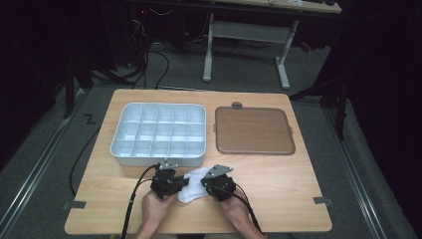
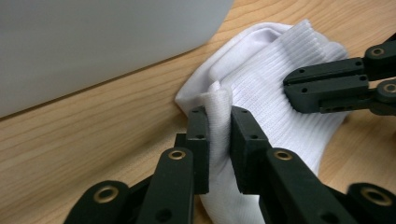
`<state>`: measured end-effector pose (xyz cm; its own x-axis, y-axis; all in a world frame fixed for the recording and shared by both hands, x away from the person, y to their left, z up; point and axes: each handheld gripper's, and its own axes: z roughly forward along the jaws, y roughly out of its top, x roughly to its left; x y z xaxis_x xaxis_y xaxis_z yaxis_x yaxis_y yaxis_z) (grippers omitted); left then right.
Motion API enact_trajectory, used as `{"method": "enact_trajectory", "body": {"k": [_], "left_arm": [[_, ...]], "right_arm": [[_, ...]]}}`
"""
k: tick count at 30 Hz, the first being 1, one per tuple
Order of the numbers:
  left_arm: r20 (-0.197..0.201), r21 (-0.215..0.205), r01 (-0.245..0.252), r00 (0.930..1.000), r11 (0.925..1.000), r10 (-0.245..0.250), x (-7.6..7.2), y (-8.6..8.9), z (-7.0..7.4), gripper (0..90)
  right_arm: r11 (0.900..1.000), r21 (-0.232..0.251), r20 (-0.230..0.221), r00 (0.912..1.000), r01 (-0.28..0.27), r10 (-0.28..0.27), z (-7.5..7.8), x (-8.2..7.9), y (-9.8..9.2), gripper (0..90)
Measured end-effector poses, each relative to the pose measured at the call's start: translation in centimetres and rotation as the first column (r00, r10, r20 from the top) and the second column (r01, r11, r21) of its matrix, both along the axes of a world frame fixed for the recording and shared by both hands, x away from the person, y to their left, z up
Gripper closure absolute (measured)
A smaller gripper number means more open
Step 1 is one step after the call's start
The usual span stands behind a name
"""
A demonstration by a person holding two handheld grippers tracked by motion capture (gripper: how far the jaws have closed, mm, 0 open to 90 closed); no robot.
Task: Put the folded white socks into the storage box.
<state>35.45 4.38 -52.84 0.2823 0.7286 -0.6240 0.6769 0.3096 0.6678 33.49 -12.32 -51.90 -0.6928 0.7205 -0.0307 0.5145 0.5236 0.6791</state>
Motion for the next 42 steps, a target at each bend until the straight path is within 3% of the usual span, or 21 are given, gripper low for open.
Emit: {"method": "enact_trajectory", "body": {"k": [3, 8, 14, 17, 26, 32, 39, 42], "left_arm": [[-0.002, -0.015, 0.01, 0.9999, 0.9998, -0.01, -0.2, 0.2, 0.3, 80.2], [-0.002, -0.075, 0.017, 0.9998, 0.997, -0.017, -0.6, 0.8, 1.4, 80.9], [-0.006, -0.156, 0.043, 0.999, 0.9868, -0.044, -1.4, 1.3, 2.9, 81.2], [0.006, -0.172, 0.057, 0.9984, 0.9834, -0.057, -1.8, 1.2, 3.5, 81.4], [0.02, -0.174, 0.06, 0.9982, 0.983, -0.057, -2.0, 1.3, 3.8, 82.2], [0.017, -0.15, 0.046, 0.9989, 0.9876, -0.044, -1.9, 1.7, 3.9, 83.1], [0.015, -0.131, 0.04, 0.9991, 0.9906, -0.039, -1.9, 2.0, 3.9, 83.2], [0.013, -0.134, 0.039, 0.9992, 0.9902, -0.037, -1.8, 1.9, 3.9, 83.2]], "right_arm": [[1.0, 0.001, -0.001, 1.0, -0.002, 0.002, 0.0, 0.0, 0.0, 87.9], [1.0, 0.006, -0.012, 0.9998, -0.013, 0.013, 0.0, -0.2, 0.2, 88.2], [0.999, 0.016, -0.029, 0.9986, -0.044, 0.045, 0.0, -0.5, 0.8, 88.8], [0.998, 0.022, -0.034, 0.9972, -0.066, 0.067, 0.0, -0.7, 1.2, 88.9], [0.99, 0.048, -0.072, 0.9885, -0.13, 0.134, 0.1, -1.2, 2.7, 88.6], [0.991, 0.01, -0.009, 0.9914, -0.13, 0.13, 0.7, -1.8, 2.5, 78.5], [0.998, 0.051, 0.068, 0.9972, -0.034, 0.031, 2.5, -2.0, 0.4, 68.4], [0.998, 0.057, 0.067, 0.9977, -0.004, 0.0, 2.8, -1.6, -0.3, 65.2]]}}
